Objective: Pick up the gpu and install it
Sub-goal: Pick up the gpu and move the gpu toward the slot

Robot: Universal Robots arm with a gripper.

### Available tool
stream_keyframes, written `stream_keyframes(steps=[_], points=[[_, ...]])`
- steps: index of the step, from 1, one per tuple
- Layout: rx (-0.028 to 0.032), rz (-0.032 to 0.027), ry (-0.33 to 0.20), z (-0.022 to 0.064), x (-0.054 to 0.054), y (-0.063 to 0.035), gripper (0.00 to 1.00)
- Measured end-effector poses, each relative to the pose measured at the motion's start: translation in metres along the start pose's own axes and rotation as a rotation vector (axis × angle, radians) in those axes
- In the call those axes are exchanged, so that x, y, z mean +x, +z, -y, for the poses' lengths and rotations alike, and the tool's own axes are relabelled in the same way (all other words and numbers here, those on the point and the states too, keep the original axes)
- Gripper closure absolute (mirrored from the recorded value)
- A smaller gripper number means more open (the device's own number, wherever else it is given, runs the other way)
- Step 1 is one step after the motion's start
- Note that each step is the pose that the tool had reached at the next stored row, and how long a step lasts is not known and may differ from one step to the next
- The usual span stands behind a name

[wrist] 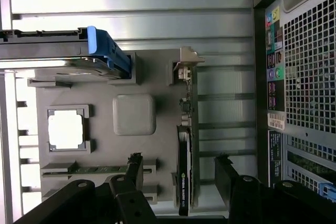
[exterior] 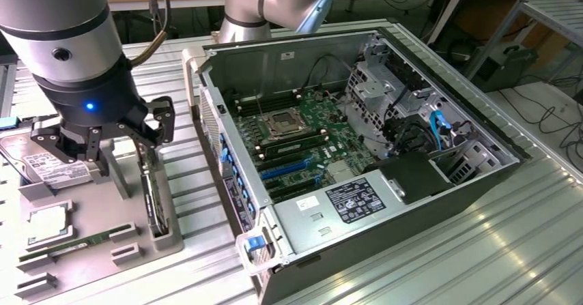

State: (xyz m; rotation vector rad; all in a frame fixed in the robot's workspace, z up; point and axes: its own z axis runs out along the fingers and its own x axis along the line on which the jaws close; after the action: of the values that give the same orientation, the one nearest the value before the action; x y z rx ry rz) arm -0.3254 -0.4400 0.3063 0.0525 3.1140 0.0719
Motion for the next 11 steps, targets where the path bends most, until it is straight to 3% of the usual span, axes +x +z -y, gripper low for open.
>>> stream_keyframes(steps=[11], points=[[-0.0004, -0.0005, 0.000, 0.0143, -0.002, 0.0073, 0.34]])
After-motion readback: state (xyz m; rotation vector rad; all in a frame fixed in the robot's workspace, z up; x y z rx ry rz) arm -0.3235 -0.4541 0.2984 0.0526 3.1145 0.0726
